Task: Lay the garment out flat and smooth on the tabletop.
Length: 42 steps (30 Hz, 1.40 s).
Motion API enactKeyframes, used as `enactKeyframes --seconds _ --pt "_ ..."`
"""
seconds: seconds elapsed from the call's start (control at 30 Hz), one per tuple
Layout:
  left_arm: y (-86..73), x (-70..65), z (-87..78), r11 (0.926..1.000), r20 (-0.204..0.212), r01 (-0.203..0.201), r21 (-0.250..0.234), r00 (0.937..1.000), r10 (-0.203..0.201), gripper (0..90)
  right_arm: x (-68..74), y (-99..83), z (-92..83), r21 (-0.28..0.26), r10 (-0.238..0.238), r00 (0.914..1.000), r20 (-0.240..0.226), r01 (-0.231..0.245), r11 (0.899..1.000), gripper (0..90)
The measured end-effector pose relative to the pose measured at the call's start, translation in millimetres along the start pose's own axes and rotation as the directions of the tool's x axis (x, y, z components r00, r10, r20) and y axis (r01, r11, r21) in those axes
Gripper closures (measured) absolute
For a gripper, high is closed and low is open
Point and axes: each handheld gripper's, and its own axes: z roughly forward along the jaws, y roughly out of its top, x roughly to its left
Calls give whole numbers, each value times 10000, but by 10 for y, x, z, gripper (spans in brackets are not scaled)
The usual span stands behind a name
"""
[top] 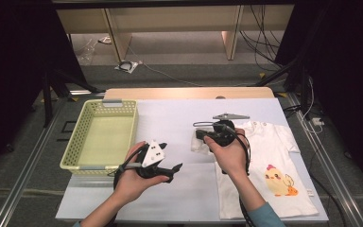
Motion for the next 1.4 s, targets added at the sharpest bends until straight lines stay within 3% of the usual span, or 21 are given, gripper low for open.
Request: enactKeyframes --seconds 0.2,0.4,0.5,0.53,0.57,0.6,0.63,0.67,0.73,0.8,0.83,0.9,0.97,1.1,1.27,1.4 --pt "116 -72 254 9982 -332 -603 -1 9976 603 283 95 69 81 -65 70 9998 -166 -72 10000 874" --pt "188 -99 450 9937 -1119 -1123 48 9874 1122 366 133 85 114 -169 299 9992 -281 -303 9994 874" --pt "201 -86 495 9923 -1484 -1239 -19 9813 1222 518 146 84 117 -124 415 9986 -333 -420 9990 874" --pt "201 -83 506 9919 -1555 -1273 -45 9799 1250 518 146 84 117 -124 415 9986 -333 -420 9990 874" --pt "202 -80 511 9916 -1534 -1291 -51 9800 1268 628 146 88 116 -135 411 9987 -316 -416 9990 874" --pt "205 -75 510 9919 -1486 -1271 -74 9810 1246 628 146 88 116 -135 411 9987 -316 -416 9990 874" --pt "210 -68 506 9922 -1479 -1241 -108 9816 1211 729 143 92 115 -147 446 9985 -330 -451 9989 874" --pt "218 -62 497 9927 -1487 -1195 -176 9821 1156 729 143 92 115 -147 446 9985 -330 -451 9989 874" --pt "236 -45 469 9938 -1476 -1070 -315 9839 1012 822 141 95 117 -181 418 9984 -379 -425 9989 871" --pt "253 -13 437 9948 -1468 -943 -384 9853 877 844 144 103 113 -311 317 9980 -554 -335 9990 844" --pt "260 9 418 9956 -1507 -825 -439 9857 750 848 145 124 74 -730 155 9976 -668 -204 9971 758" --pt "267 78 367 9971 -1628 -556 -529 9856 463 849 140 139 34 -973 134 9982 -583 -190 9951 735" --pt "260 160 314 9979 -1767 -361 -537 9839 261 849 68 172 -105 -1639 154 9996 -233 -190 9863 694" --pt "210 321 217 9988 -2083 -146 -460 9780 47 849 -72 166 -236 -1927 342 9994 108 -314 9808 691" --pt "118 480 129 9992 -2483 248 -326 9681 -321 848 -316 43 -372 -1886 741 9960 502 -634 9800 689" --pt "48 513 72 9976 -2576 619 -310 9639 -678 844 -464 -76 -437 -1828 1032 9918 755 -879 9792 683"
